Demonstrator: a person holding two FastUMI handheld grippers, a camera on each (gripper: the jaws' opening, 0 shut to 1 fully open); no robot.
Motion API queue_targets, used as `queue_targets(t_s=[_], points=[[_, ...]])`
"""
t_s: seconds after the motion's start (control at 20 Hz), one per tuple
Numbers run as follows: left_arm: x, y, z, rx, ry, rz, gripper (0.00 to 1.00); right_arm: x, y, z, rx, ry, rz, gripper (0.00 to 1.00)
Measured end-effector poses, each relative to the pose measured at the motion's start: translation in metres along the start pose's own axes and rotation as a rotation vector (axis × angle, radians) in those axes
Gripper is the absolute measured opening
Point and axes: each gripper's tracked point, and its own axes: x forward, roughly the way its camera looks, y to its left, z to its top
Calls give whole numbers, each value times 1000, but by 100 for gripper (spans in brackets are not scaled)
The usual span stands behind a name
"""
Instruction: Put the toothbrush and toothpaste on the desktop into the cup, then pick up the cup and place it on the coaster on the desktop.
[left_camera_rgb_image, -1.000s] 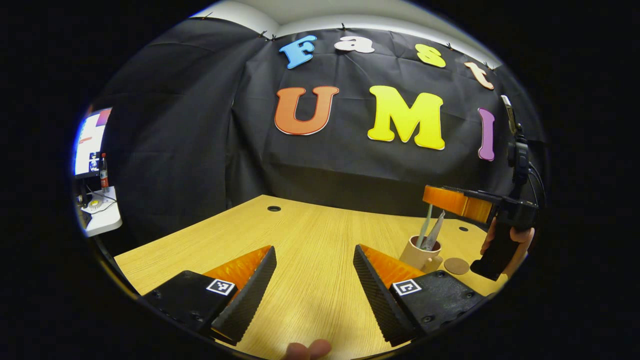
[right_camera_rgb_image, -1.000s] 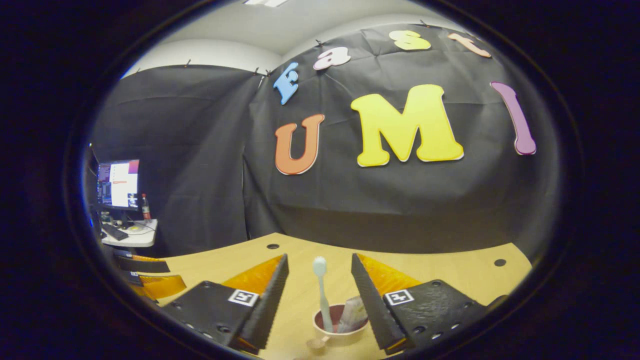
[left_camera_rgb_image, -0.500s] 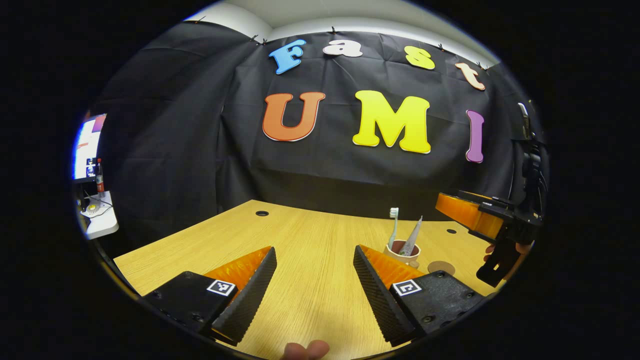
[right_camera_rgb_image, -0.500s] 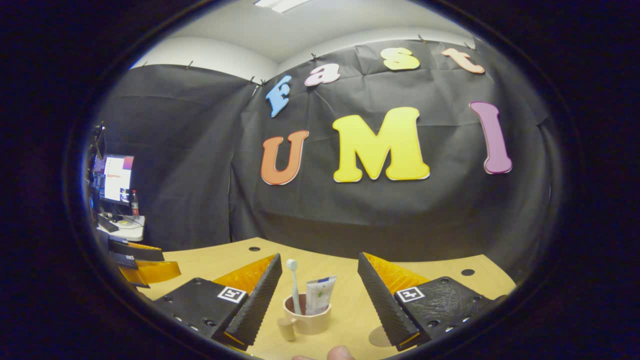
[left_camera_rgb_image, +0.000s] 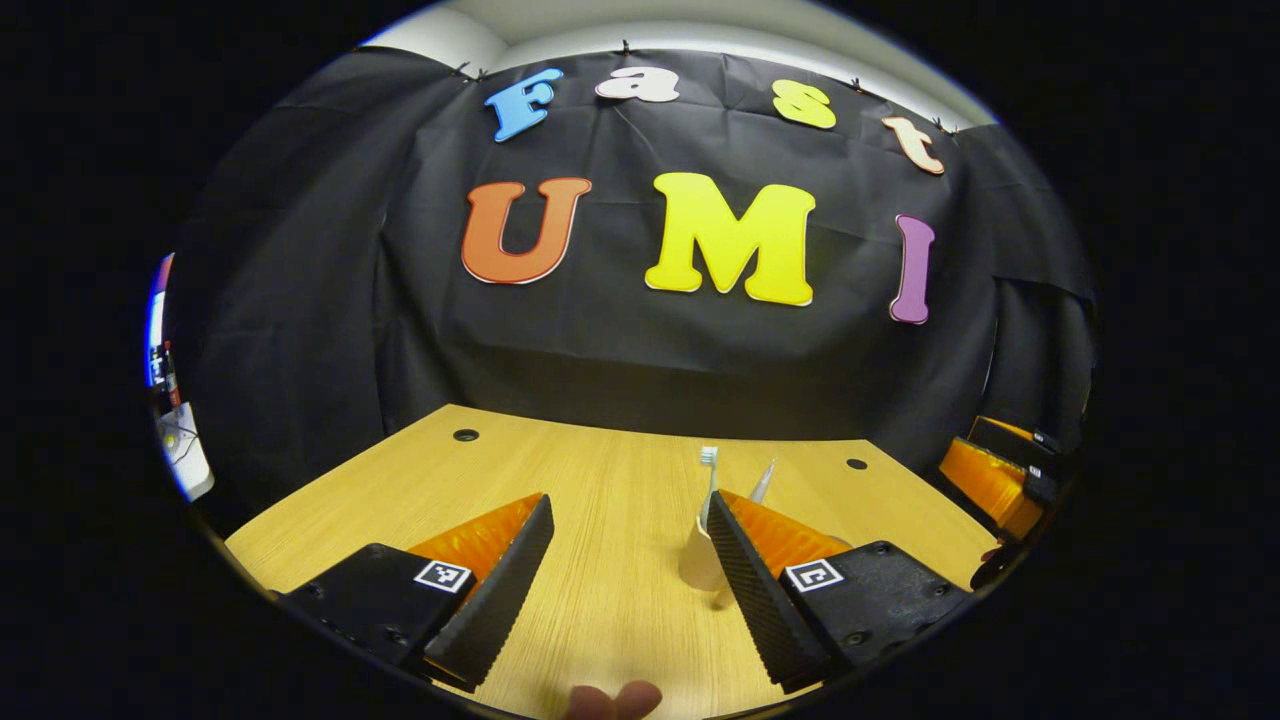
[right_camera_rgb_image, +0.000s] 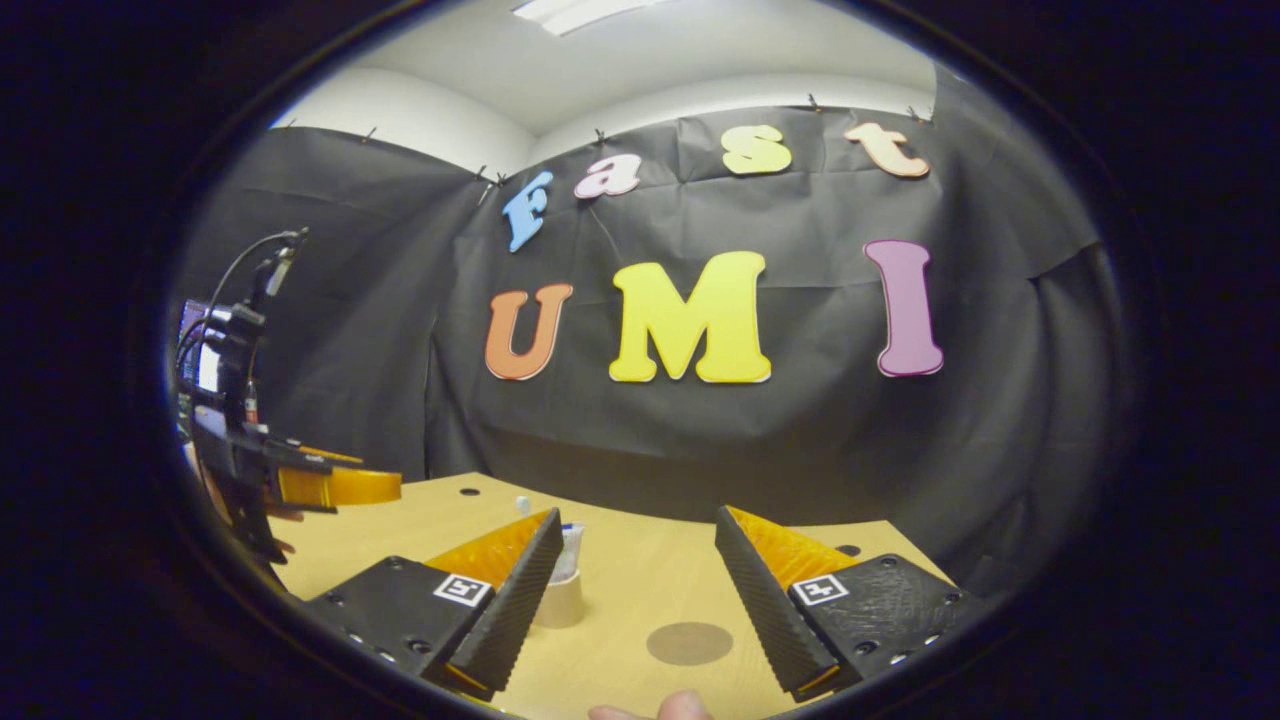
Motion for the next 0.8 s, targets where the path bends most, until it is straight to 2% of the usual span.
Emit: queue_targets(t_s=[0.25, 0.3, 0.45, 0.6, 0.8], points=[[25, -27, 20, -28, 94, -80, 98, -45, -26, -19, 55, 79, 0, 93], [31, -38, 21, -25, 133, -121, 98, -54, -33, -21, 57, 88, -6, 93], [46, -66, 11, 4, 329, -214, 98, -75, -40, -35, 38, 137, 25, 93], [57, -75, -18, 76, 560, -203, 98, -91, -48, -45, 61, 176, 33, 93], [57, -85, -74, 42, 826, -182, 98, -103, -56, -60, 94, 184, -4, 93]])
